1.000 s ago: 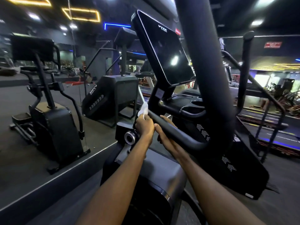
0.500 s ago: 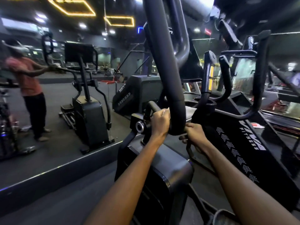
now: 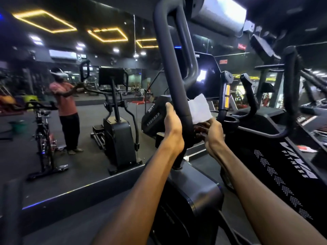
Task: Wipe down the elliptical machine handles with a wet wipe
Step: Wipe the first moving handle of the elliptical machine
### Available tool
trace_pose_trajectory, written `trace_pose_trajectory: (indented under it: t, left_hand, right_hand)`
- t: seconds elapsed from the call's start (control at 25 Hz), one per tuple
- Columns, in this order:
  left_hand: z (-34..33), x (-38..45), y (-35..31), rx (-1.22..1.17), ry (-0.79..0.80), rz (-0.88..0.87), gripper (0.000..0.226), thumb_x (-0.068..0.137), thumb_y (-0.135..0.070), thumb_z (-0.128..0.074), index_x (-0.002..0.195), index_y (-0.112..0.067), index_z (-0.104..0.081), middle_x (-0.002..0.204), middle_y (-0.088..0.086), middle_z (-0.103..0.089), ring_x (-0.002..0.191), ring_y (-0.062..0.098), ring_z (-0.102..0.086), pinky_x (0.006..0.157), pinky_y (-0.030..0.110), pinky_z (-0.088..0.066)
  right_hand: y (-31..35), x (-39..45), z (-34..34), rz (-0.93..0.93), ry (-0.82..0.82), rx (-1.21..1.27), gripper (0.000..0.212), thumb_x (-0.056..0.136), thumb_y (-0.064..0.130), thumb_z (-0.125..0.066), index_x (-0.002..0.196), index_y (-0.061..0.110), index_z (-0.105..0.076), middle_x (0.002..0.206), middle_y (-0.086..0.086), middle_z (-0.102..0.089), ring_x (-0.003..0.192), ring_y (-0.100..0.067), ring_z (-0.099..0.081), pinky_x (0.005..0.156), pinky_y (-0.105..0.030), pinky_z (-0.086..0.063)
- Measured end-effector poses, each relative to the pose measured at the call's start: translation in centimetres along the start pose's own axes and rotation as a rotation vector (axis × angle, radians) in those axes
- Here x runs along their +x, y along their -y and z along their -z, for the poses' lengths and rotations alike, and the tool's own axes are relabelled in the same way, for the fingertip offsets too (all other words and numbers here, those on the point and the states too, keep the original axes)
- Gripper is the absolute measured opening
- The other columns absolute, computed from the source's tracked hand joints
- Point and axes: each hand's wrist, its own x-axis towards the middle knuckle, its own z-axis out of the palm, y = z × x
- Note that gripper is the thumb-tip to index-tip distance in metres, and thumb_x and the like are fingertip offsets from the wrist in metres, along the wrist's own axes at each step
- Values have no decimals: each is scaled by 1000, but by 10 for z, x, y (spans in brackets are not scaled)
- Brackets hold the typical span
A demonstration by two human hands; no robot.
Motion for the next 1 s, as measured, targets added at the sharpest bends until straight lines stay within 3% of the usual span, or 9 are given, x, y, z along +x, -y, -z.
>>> trace_pose_trajectory:
  t: [0.12, 0.2, 0.28, 0.36, 0.4, 0.52, 0.64, 0.88, 1.0]
  left_hand:
    - [-1, 1, -12, 62, 36, 79, 65, 99, -61, -26, 93, -14, -70, 87, 10, -73, 80, 25, -71, 76, 32, -56]
    - [-5, -6, -23, 98, 84, 126, 71, 97, -67, -22, 94, -16, -71, 82, 10, -75, 70, 20, -73, 64, 28, -57]
    - [-6, -9, -32, 268, 76, 70, 83, 90, -76, -17, 112, -16, -69, 105, 13, -74, 90, 22, -73, 80, 33, -58]
    - [3, -10, -33, 503, 54, -29, 104, 75, -90, -7, 122, -17, -66, 124, 18, -66, 113, 28, -64, 100, 44, -49]
    - [12, -11, -33, 590, 6, -108, 109, 72, -92, -5, 116, -16, -68, 124, 20, -65, 116, 31, -62, 102, 46, -47]
    - [25, -14, -44, 546, -114, -308, 73, 99, -60, -13, 81, -20, -71, 91, 4, -70, 93, 21, -65, 91, 38, -51]
    - [23, -11, -58, 554, -161, -349, 63, 103, -50, -20, 90, -17, -72, 90, 0, -68, 85, 18, -61, 86, 39, -49]
    - [15, -2, -78, 626, -204, -408, 49, 104, -42, -27, 88, -19, -68, 90, 2, -67, 79, 16, -57, 75, 33, -45]
    - [14, -2, -81, 684, -230, -403, 48, 104, -42, -27, 93, -19, -68, 95, 8, -69, 84, 20, -60, 75, 36, -47]
  right_hand:
    - [17, -11, -17, 48, 131, -106, 45, 103, 37, -36, 77, 21, -69, 62, 10, -71, 58, -9, -64, 54, -22, -48]
    - [32, -19, -31, 48, 294, -138, 49, 101, 54, -37, 95, 21, -73, 82, 7, -77, 76, -8, -72, 77, -28, -58]
    - [55, -26, -44, 75, 340, -197, 57, 100, 60, -33, 101, 19, -73, 87, 5, -78, 83, -5, -73, 90, -30, -56]
    - [65, -36, -53, 111, 322, -259, 59, 107, 46, -23, 100, 9, -68, 82, 4, -75, 69, -1, -68, 72, -19, -54]
    - [62, -42, -56, 156, 302, -326, 64, 107, 46, -19, 107, 3, -65, 92, -5, -74, 74, -13, -70, 73, -28, -55]
    - [38, -59, -55, 283, 207, -578, 63, 101, 58, -21, 116, 8, -57, 113, -18, -67, 103, -36, -62, 91, -42, -48]
    - [52, -49, -67, 253, 101, -644, 56, 104, 52, -23, 127, 9, -50, 120, -14, -61, 114, -33, -56, 86, -37, -36]
    - [30, -58, -59, 492, 46, -737, 45, 100, 56, -33, 111, 14, -46, 102, -14, -65, 94, -35, -63, 70, -36, -36]
    - [54, -46, -73, 445, 51, -706, 55, 99, 61, -30, 109, 11, -48, 100, -14, -65, 91, -36, -62, 69, -36, -37]
